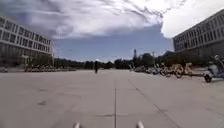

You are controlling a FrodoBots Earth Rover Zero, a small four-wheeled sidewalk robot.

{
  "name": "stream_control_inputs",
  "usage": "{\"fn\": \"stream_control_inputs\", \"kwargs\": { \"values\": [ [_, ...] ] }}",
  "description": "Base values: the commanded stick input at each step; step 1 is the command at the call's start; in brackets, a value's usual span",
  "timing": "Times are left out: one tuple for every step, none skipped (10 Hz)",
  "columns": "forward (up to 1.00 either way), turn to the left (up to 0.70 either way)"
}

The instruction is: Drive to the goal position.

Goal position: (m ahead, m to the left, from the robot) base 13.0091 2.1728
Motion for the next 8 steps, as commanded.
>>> {"fn": "stream_control_inputs", "kwargs": {
  "values": [
    [0.7,0.0],
    [0.7,0.0],
    [0.7,0.0],
    [0.7,0.0],
    [0.7,0.0],
    [0.7,0.0],
    [0.7,0.0],
    [0.7,0.0]
  ]
}}
